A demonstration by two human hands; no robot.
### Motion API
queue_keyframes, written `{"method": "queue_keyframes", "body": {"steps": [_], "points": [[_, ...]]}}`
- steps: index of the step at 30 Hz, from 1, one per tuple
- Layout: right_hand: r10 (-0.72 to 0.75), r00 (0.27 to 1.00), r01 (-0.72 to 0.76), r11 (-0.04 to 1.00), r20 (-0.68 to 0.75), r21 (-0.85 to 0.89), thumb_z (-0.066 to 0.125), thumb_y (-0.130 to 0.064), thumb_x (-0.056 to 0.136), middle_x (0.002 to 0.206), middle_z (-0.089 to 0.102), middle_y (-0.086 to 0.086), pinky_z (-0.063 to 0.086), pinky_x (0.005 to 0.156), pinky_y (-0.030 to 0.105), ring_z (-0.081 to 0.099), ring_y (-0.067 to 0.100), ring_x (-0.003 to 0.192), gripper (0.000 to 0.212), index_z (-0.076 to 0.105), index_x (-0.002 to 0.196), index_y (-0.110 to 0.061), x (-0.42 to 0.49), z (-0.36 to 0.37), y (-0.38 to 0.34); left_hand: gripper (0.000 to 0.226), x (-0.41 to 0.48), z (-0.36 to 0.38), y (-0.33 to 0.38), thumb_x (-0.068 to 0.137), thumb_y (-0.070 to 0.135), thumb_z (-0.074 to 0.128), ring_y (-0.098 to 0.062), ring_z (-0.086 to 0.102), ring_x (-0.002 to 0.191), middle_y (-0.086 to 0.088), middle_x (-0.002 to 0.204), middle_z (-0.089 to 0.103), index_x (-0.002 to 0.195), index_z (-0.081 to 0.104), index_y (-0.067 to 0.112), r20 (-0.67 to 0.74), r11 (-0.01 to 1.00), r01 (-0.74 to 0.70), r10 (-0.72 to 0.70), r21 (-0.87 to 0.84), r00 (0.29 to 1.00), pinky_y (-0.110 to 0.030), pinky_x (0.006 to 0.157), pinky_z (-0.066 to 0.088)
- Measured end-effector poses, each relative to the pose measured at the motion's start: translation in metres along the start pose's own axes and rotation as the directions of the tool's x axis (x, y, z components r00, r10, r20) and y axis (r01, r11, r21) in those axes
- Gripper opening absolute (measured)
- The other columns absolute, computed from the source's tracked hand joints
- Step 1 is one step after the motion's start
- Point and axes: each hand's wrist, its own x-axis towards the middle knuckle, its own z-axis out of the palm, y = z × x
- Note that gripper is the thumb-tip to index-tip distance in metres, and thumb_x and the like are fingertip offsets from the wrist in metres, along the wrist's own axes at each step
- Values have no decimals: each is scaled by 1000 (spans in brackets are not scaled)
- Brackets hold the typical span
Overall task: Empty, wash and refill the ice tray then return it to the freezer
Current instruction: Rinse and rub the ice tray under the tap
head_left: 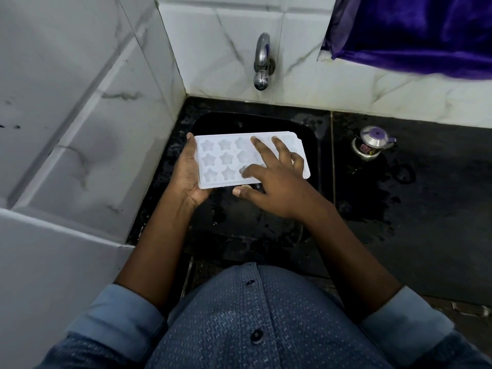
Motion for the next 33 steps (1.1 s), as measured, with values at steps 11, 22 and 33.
{"method": "queue_keyframes", "body": {"steps": [11,22,33], "points": [[1,1000,-1,1000,4,-3,49,-74,96,177,-2,-1,-4,121,54,-17,29,160,54,63,134,-39,0,-1,1,72,-2,4,0,106,69,28,-32,76,108,-15,123,76,130,68,13,-21,1000,-8,9,23,1000,-46,80,64],[0,1000,0,1000,-7,17,48,-75,95,177,-2,-3,-4,122,56,-17,29,160,51,64,130,-41,1,0,3,74,0,3,-2,106,70,29,-33,75,111,-16,127,75,136,65,12,-26,1000,-1,2,19,1000,-45,80,64],[3,1000,-3,1000,19,7,48,-75,96,177,-4,-3,-5,122,56,-19,29,160,50,61,133,-44,-1,-1,5,74,-2,5,-1,106,69,28,-33,75,111,-16,126,75,138,64,12,-28,1000,-7,8,28,1000,-46,78,64]]}}
